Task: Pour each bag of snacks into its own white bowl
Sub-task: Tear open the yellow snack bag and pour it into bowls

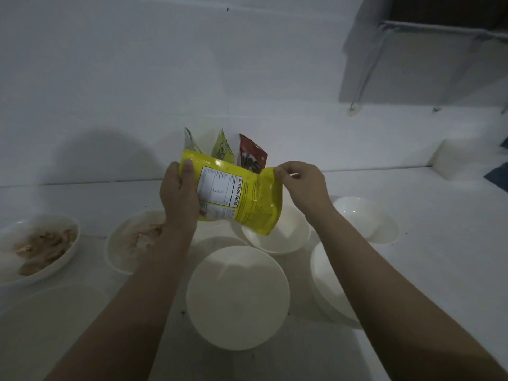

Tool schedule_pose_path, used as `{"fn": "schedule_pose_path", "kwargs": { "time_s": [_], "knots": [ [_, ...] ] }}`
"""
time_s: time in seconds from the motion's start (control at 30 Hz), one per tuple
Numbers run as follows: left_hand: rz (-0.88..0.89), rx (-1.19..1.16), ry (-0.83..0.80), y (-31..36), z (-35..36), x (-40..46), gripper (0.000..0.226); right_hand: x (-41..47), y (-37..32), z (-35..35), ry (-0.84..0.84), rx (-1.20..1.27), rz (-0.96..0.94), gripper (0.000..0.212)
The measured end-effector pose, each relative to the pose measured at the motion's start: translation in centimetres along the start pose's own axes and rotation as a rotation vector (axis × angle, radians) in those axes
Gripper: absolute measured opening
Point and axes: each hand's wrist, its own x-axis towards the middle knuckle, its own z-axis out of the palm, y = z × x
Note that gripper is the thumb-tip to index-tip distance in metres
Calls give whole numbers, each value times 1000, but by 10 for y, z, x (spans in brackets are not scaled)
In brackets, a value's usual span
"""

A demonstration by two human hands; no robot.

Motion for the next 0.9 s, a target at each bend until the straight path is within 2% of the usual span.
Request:
{"fn": "schedule_pose_path", "kwargs": {
  "time_s": [0.27, 0.53, 0.9],
  "knots": [
    [71, -8, -12, 8, -4, 7, 42, -1, 4, -2, 0, -5, -14, 11],
    [62, -41, -1, 13, -14, 4, 38, -8, 9, 4, 10, 70, -35, 10],
    [85, -16, 16, 23, -15, 11, 39, -1, 2, 7, 35, 46, -50, 11]
  ]
}}
